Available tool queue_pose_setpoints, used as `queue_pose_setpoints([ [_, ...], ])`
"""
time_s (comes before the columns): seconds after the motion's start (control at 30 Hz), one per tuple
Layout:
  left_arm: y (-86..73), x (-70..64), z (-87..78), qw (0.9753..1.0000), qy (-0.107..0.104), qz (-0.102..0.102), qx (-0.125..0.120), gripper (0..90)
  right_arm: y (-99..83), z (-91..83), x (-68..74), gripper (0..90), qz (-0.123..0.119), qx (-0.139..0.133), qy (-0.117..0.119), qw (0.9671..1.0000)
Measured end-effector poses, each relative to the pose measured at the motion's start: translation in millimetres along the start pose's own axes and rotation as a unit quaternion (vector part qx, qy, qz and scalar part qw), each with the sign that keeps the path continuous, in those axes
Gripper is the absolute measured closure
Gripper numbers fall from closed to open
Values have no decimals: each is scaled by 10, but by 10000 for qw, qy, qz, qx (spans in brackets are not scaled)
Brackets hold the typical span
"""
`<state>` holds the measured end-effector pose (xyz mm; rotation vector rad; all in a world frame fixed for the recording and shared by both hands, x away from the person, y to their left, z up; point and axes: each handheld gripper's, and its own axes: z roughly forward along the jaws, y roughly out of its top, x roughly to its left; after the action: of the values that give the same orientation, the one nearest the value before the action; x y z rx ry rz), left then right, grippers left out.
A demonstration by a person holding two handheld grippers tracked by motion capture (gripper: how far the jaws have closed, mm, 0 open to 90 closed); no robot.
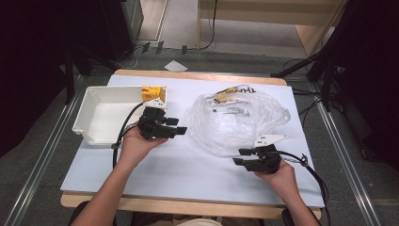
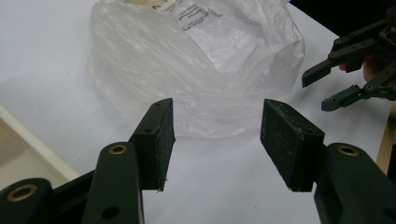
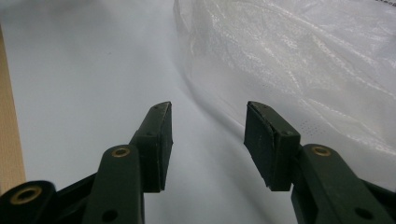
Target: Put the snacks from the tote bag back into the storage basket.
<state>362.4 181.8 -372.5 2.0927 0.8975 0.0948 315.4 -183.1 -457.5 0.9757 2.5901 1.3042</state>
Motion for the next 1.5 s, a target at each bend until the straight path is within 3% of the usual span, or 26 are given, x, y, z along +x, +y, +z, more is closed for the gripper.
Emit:
queue_pose_setpoints([
  [0.17, -31, -118, 100, 9999, -68, 137, 63, 448, -1, -1, 1, 530, -15, 4, -13, 10000],
  [0.3, -60, -192, 212, 9992, -105, 282, 253, 431, 0, -5, 2, 528, 16, -2, -14, 10000],
  [0.57, -105, -296, 360, 9983, -189, 415, 358, 429, 1, -5, 5, 525, 41, 1, -11, 10000],
  [0.7, -146, -336, 450, 9973, -366, 480, 410, 412, -3, -2, 2, 521, 0, 26, -23, 10000],
  [0.8, -204, -367, 518, 9966, -326, 592, 474, 406, -8, 7, 1, 514, -35, 76, -21, 10000],
  [0.97, -283, -385, 627, 9964, -397, 573, 479, 405, -14, 22, -2, 490, -59, 99, -24, 9999],
  [1.23, -328, -417, 707, 9944, -302, 817, 593, 402, -17, 30, 0, 486, -74, 107, -25, 9999],
  [1.5, -345, -379, 722, 9952, -313, 727, 578, 401, -20, 35, -2, 483, -82, 132, -15, 9999],
])
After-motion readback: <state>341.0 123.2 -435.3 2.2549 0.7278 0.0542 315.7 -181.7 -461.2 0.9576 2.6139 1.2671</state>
